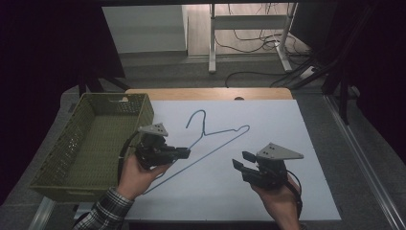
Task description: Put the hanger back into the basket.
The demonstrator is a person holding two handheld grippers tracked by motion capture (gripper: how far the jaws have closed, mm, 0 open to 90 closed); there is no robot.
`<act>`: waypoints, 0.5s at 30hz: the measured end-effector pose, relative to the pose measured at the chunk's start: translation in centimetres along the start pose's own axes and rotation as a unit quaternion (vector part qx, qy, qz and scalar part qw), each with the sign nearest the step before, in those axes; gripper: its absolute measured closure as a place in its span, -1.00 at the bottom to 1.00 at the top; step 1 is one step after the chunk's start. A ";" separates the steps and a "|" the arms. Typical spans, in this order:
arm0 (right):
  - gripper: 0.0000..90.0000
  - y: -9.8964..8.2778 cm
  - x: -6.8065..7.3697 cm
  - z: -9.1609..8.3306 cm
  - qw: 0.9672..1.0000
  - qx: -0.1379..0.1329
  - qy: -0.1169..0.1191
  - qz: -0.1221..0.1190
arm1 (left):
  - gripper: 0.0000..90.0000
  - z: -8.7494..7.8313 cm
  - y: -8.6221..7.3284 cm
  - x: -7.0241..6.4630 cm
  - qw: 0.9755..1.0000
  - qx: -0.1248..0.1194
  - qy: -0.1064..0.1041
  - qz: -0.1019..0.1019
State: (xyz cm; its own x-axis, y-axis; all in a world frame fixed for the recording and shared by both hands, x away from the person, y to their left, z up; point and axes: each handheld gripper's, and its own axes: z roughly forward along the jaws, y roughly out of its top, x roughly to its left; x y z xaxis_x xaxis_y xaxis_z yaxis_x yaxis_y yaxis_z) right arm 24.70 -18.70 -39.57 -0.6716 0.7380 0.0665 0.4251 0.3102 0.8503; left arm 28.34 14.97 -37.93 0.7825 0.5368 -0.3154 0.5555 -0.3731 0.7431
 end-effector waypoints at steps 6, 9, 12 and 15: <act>0.18 -1.2 -0.9 0.0 1.000 0.008 -0.001 0.006 | 0.95 -2.3 0.5 0.6 0.999 -0.008 0.031 -0.003; 0.16 -1.5 -1.1 0.0 1.000 0.009 -0.002 0.007 | 0.95 -3.7 0.5 1.2 0.999 -0.017 0.045 -0.007; 0.09 -2.3 -1.8 -0.2 1.000 0.009 -0.006 0.013 | 0.95 -4.9 0.3 1.7 0.998 -0.022 0.057 -0.011; 0.05 -2.6 -2.1 -0.3 1.000 0.012 -0.006 0.017 | 0.95 -6.1 0.0 2.3 0.997 -0.026 0.067 -0.016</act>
State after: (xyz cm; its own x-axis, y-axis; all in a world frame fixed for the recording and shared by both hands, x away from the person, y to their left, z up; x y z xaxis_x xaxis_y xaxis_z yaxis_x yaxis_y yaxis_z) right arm 24.85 -21.20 -41.74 -0.6486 0.7559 0.0890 0.4624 0.2985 0.8349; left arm 28.44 20.78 -35.05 0.7180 0.6459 -0.2593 0.5611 -0.3168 0.7647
